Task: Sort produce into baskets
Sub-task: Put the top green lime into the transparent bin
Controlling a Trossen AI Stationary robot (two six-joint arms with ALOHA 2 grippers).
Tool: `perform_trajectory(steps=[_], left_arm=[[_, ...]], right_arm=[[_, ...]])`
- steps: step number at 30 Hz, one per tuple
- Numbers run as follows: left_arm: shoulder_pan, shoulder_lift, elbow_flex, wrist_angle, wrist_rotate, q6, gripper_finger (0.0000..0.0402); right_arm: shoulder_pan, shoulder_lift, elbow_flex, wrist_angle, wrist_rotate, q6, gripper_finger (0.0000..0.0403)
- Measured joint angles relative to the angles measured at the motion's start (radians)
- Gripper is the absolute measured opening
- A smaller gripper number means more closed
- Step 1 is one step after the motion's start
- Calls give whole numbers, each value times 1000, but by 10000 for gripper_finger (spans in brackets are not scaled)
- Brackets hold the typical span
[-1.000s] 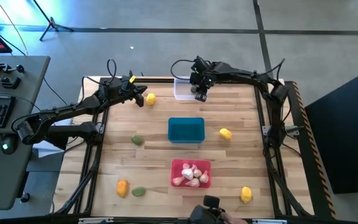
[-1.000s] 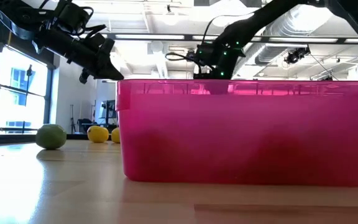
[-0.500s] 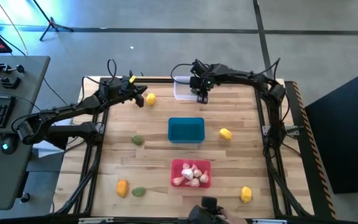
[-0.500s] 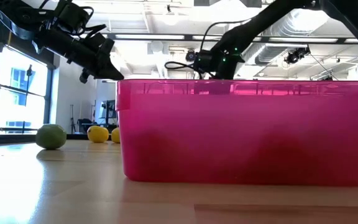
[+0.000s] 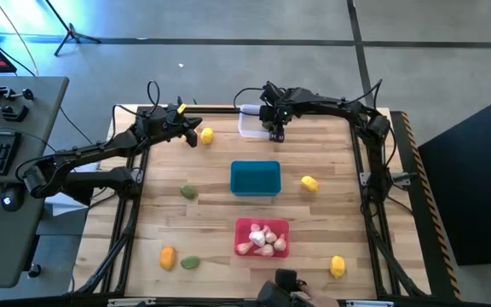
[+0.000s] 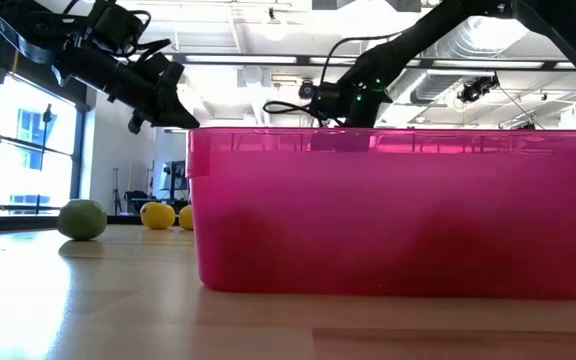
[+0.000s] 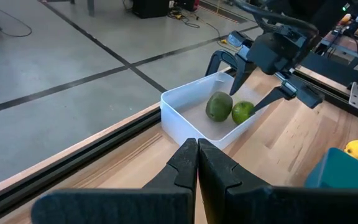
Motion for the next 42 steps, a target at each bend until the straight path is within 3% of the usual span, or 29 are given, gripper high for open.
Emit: perform_trajectory(steps=[3,5,7,10,12,18,27,34,42], left_arm=[[0,0,0,-1,1,6,0],[0,0,0,-1,5,6,0],[0,0,0,0,31,18,0],[-1,0,0,0,98,52,0],[-2,0,0,0,138,65,0],[-3,0,44,-86,243,111,0],[-38,0,180,-384,241,272,0],[-144,12,339,-794,300,453,0],[-365,93,408,-1184,270,588,4]], right_arm=[[12,-5,42,-32,13,-6,219],[18,-17,81,-40,38,-8,189],[22,-35,110,-26,30,7,140],[9,-67,116,29,-72,78,44],[-6,-76,116,47,-146,140,14],[28,-113,-43,336,-181,309,5],[129,-312,-513,999,-138,681,1],[192,-548,-759,1028,30,773,0],[179,-787,-929,958,80,817,0]])
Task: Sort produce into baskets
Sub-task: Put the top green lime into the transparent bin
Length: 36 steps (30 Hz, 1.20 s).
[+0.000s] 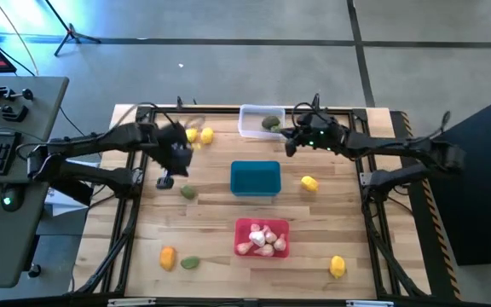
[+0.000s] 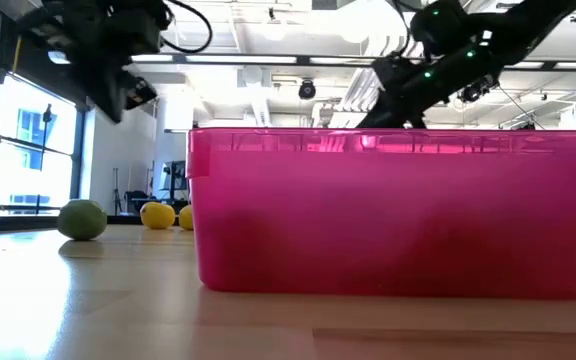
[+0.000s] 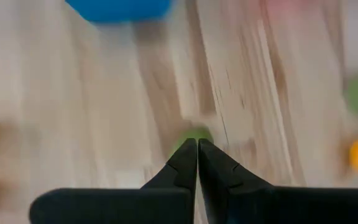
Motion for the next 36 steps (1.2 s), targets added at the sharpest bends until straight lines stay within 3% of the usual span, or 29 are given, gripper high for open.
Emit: perform_trajectory(steps=[8,16,20,36], left_arm=[[-214,140,0,-76,-145,57,75],[-260,205,-38,-28,-271,54,195],[-260,207,-105,7,-274,91,233],[-256,226,-179,154,-259,154,247]], right_arm=[[-16,-71,-12,-109,2,-5,0],[-16,-71,-12,-141,2,-9,0],[-16,-71,-12,-144,0,-20,0],[-16,-71,-12,-153,-6,-11,0]])
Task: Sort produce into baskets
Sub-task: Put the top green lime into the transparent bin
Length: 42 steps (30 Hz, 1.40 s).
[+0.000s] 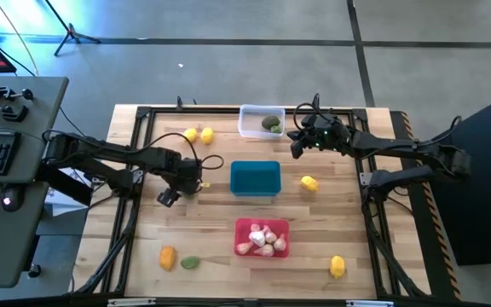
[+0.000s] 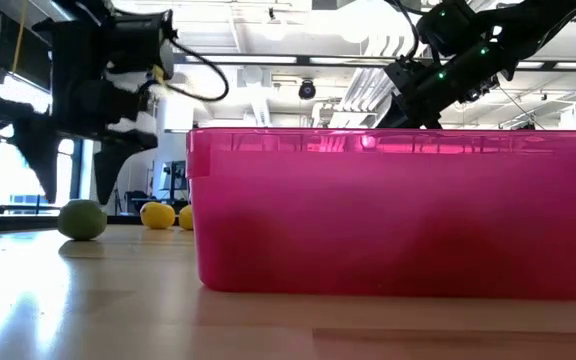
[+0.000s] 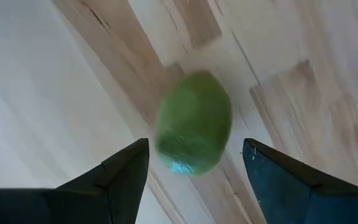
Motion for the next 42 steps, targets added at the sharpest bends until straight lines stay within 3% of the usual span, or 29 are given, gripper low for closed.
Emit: perform_trajectory(steps=[8,12,25,30,35,42], left_arm=[[0,0,-34,49,-3,-11,245],[0,12,-34,68,43,-42,233],[51,61,-10,63,60,-144,145],[175,60,69,53,53,-144,126],[332,81,222,41,51,-140,123],[480,324,592,-4,29,-35,122]], right_arm=[[0,0,0,-5,0,4,0],[0,0,0,-5,0,8,0],[0,0,0,-15,16,8,0],[0,0,0,-27,29,8,0],[0,0,0,-27,29,8,0],[0,0,0,-27,29,8,0]])
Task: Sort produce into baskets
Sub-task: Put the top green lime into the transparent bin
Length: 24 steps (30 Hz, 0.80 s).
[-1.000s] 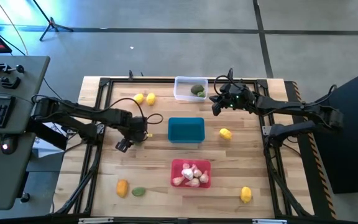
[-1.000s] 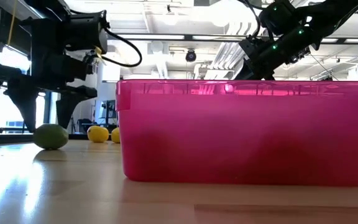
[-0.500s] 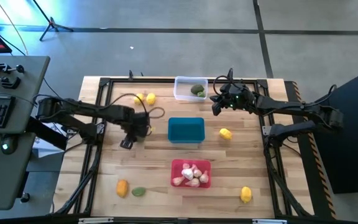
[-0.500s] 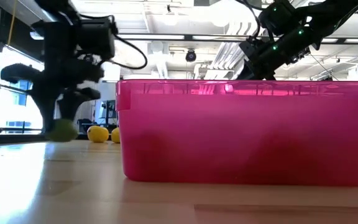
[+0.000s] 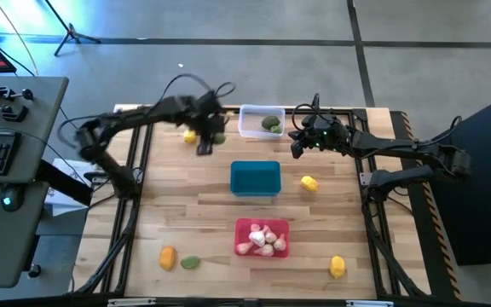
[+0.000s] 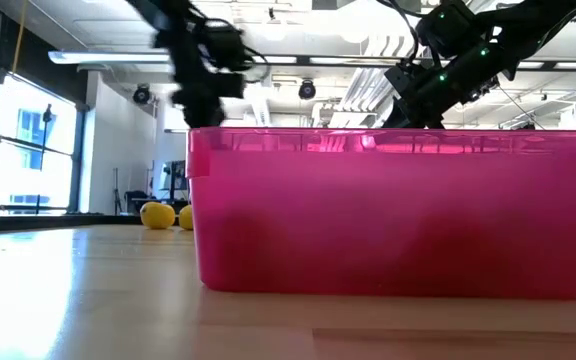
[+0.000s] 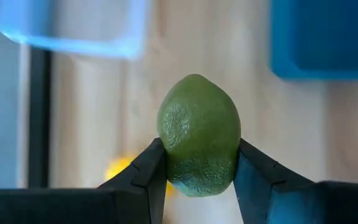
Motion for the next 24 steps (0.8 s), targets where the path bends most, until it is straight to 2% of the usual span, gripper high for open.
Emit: perform_trajectory(steps=[6,11,15,24], left_arm=[[65,251,340,-63,29,57,122],[77,379,513,-72,42,85,121],[73,449,569,-82,69,86,121],[51,532,569,-67,98,42,121]], right_arm=[[0,0,0,0,0,0,0],[0,0,0,0,0,0,0],[0,0,0,0,0,0,0],[0,0,0,-1,0,0,0]])
